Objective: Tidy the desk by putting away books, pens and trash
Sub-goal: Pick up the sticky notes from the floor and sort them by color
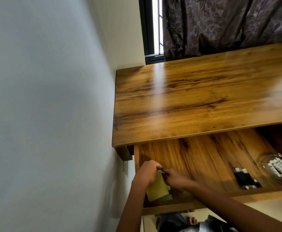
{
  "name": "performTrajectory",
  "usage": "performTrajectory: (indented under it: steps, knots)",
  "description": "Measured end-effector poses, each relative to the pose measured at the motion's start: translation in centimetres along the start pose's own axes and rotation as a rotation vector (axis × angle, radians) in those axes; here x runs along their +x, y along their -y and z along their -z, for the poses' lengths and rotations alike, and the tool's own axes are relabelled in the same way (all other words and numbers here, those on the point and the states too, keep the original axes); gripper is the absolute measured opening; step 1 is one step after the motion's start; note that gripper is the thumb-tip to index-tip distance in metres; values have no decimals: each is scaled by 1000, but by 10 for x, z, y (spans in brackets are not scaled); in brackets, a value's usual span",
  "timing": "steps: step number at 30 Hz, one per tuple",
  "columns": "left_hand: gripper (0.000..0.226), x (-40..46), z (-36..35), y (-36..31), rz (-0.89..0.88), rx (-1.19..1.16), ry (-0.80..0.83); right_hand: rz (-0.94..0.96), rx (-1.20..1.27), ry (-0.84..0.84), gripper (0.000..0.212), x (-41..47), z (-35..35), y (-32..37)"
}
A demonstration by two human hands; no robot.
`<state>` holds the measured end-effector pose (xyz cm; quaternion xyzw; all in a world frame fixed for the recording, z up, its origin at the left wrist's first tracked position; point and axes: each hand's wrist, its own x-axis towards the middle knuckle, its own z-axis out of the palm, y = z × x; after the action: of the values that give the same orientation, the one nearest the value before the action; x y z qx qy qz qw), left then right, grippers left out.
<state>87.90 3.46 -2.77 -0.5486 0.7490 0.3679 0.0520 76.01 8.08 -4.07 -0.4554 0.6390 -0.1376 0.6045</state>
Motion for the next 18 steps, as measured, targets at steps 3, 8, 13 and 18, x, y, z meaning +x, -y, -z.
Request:
performTrajectory:
  steps: [3, 8, 13, 18]
  knots:
    - [44, 1, -2, -1, 24, 66, 26, -19, -66, 0, 33, 3, 10, -2]
    - [32, -1, -10, -2, 51, 174, 47, -83, -176, -2, 43, 5, 15, -11]
    - [32, -4, -16, -4, 31, 310, 68, -100, -157, 27, 46, 6, 9, -21]
    - [32, -5, -16, -5, 23, 369, 76, -91, -134, 4, 43, 8, 9, -26]
